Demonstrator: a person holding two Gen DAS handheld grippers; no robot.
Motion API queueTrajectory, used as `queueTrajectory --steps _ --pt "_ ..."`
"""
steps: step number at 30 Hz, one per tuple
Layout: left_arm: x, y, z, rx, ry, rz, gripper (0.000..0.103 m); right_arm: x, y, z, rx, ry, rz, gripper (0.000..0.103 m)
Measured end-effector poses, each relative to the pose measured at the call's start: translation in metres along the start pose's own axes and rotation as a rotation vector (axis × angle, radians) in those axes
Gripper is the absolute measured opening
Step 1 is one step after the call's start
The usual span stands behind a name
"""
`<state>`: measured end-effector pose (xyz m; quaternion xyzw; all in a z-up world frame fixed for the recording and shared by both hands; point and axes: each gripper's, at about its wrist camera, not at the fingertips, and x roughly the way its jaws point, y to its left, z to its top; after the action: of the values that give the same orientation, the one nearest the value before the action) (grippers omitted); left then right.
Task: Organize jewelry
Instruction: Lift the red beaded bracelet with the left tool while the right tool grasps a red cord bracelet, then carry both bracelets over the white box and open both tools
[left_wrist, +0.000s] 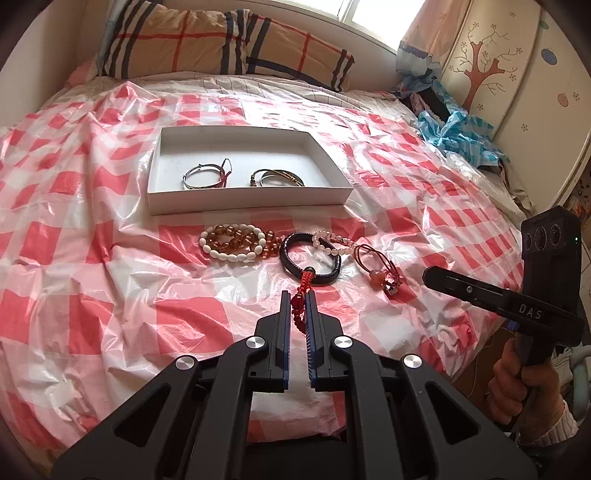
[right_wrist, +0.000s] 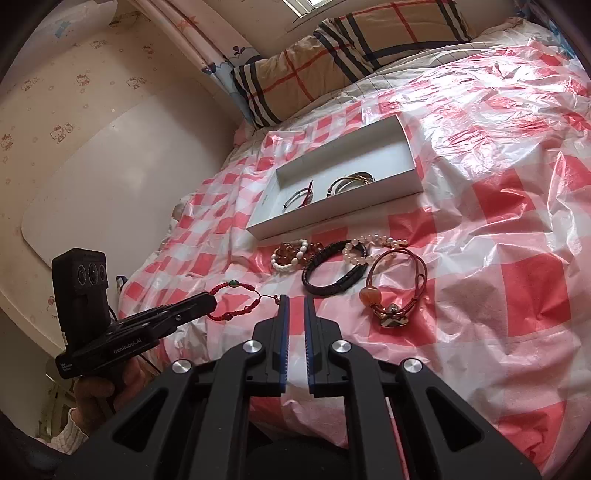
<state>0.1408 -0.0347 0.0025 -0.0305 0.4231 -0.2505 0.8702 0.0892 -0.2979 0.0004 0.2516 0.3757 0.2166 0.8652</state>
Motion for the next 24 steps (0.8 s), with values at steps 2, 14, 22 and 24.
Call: queueTrajectory --steps 2,14,22,24 --pt "-0.004 -0.002 0.000 0.008 -0.011 0.021 0.007 -0.002 0.003 0.001 -0.003 -0.005 0.007 0.008" --pt "-0.003 -0.002 0.002 0.035 -0.025 0.082 0.007 -0.003 0.001 0.010 0.006 -0.026 0.024 0.008" --pt "0.002 -0.001 0.001 0.029 -0.019 0.079 0.007 0.022 -0.023 0.003 -0.048 0.056 -0.203 0.068" --pt "0.004 0.000 0.000 0.025 -0.017 0.077 0.007 0.039 -0.033 0.000 -0.058 0.121 -0.270 0.068"
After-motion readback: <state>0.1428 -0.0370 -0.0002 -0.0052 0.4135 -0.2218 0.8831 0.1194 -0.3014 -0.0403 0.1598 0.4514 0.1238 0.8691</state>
